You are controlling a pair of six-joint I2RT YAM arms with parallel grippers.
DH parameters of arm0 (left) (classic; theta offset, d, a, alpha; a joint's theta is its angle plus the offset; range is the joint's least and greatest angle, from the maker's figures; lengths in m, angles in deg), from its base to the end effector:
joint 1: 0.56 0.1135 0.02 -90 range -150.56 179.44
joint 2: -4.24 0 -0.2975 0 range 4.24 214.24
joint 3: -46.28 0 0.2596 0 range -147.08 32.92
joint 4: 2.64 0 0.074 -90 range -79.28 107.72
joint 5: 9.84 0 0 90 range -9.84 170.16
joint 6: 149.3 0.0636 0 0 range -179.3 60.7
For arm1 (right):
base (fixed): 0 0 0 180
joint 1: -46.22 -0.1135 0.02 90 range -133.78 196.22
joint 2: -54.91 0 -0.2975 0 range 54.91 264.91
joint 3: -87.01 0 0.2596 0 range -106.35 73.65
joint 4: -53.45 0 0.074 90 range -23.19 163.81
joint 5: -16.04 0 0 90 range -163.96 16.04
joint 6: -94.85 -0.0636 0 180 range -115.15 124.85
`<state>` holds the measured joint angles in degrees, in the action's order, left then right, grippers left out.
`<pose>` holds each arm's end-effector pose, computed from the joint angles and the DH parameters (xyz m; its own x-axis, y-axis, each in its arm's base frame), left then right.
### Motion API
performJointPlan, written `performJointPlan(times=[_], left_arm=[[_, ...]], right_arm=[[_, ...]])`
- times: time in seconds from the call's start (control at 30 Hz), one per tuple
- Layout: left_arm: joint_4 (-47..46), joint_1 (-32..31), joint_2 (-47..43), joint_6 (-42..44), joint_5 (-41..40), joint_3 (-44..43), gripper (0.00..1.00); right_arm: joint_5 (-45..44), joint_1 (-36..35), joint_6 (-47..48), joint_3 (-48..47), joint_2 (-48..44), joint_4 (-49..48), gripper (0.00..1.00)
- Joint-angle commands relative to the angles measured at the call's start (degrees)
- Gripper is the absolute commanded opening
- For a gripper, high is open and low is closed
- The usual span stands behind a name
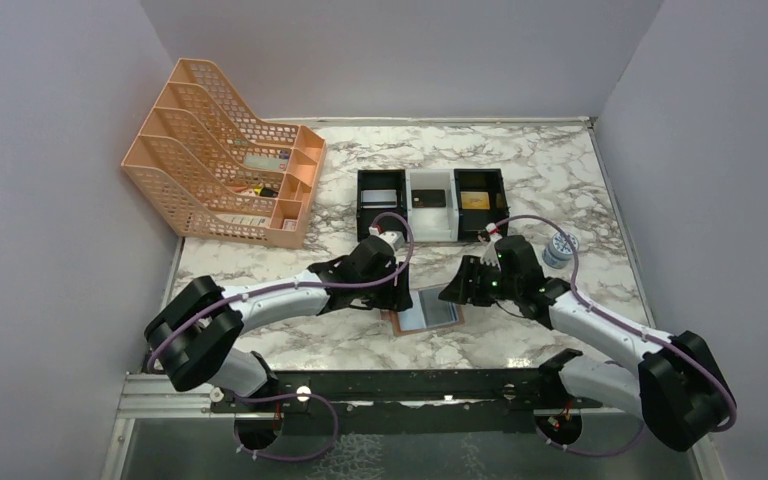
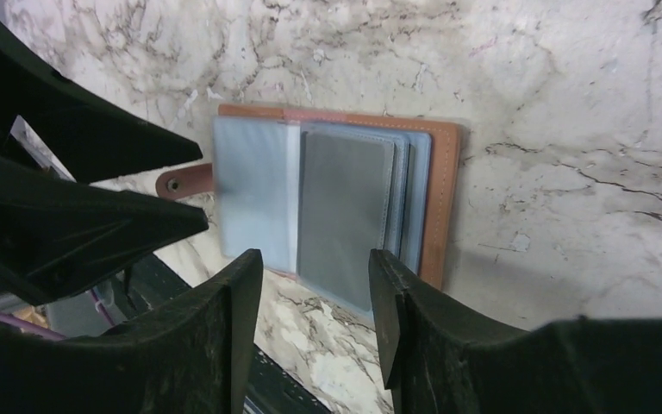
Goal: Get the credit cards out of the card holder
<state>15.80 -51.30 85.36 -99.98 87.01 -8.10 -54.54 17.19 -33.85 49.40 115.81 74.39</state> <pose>0.1856 -0.2391 0.1933 -0.8762 0.0494 -0.4794 0.3307 0.7851 -0.5236 0.1732 0.1203 0.1773 -0.8924 0.1791 -0.4142 -0.1384 0.7650 0.6290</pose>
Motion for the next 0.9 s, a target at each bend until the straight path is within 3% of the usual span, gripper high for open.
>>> performJointPlan(times=[0.0, 0.57, 0.87], left_arm=[[2.73, -0.55, 2.09, -0.68, -4.41, -2.02, 0.57], [3.78, -1.11, 6.33, 2.52, -4.4, -2.57, 0.32], [4.68, -1.11, 6.35, 3.51, -5.57, -3.17, 0.26]], right_arm=[[5.87, 0.03, 1.22, -0.15, 3.25, -2.18, 0.47], [5.17, 0.03, 3.64, -0.18, 10.24, -1.94, 0.45], [0.21, 0.03, 5.39, -3.13, 5.21, 4.43, 0.47]])
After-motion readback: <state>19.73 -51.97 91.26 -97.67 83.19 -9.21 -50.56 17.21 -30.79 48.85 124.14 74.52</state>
